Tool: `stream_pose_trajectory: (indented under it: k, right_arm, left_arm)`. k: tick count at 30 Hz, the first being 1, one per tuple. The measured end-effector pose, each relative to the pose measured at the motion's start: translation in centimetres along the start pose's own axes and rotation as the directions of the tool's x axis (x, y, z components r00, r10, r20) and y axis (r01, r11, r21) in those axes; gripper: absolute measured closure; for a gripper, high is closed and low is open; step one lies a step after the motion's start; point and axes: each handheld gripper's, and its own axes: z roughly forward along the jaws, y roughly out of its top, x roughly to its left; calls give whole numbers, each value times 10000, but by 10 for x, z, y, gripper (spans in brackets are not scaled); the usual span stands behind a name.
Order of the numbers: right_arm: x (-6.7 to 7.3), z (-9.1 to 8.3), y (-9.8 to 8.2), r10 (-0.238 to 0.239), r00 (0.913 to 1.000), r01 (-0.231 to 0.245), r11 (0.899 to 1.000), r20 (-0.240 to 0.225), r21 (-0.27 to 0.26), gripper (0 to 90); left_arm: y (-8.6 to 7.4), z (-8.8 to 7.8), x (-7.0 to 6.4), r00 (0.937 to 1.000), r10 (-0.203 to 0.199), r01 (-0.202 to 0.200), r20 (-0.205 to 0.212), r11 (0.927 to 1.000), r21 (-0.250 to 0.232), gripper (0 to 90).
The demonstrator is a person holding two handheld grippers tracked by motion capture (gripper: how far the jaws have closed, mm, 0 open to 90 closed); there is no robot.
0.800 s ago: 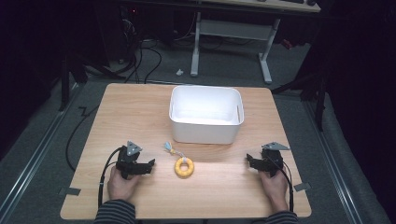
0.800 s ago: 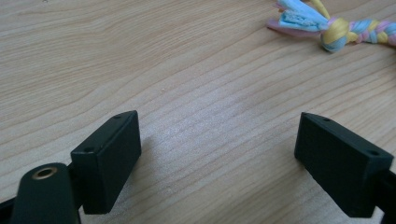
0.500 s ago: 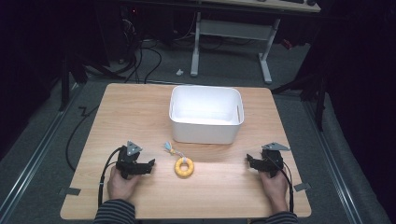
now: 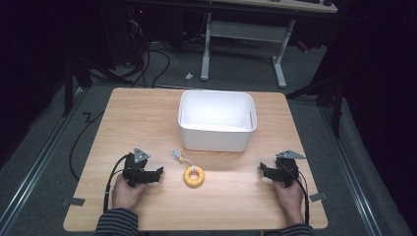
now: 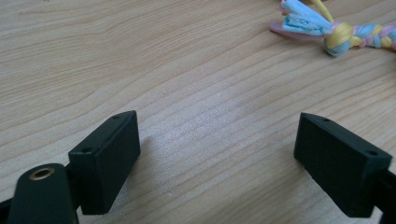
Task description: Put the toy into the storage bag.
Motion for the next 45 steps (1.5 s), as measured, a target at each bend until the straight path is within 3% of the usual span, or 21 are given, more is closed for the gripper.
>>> stream_pose_trajectory:
  k: [13, 14, 25, 31, 33, 36, 45]
  right_arm:
    - [0, 0, 0, -4, 10000, 4, 10000, -1, -1, 258]
    - [0, 0, 0, -5, 10000, 5, 10000, -2, 0, 258]
    - [0, 0, 0, -7, 10000, 7, 10000, -1, -1, 258]
    - [0, 0, 0, -10, 10000, 10, 10000, 3, -4, 259]
    - [0, 0, 0, -3, 10000, 3, 10000, -1, -3, 259]
    - [0, 0, 0, -6, 10000, 6, 10000, 1, -4, 259]
    - [0, 0, 0, -13, 10000, 13, 10000, 2, -13, 260]
  left_arm:
    - [0, -3, 0, 9999, -96, 97, -85, 9999, 123, 179]
    - [0, -4, 1, 9995, -312, 313, -38, 9995, 103, 183]
    - [-5, -14, 5, 9953, -965, 964, 102, 9953, 87, 169]
    - [-4, -23, 5, 9906, -1329, 1340, 322, 9903, -359, 155]
    - [-4, -25, 5, 9906, -1315, 1330, 368, 9902, -420, 156]
    - [-2, -33, 0, 9947, -942, 974, 401, 9913, -888, 161]
    - [8, -41, -10, 9952, -768, 791, 607, 9961, -378, 154]
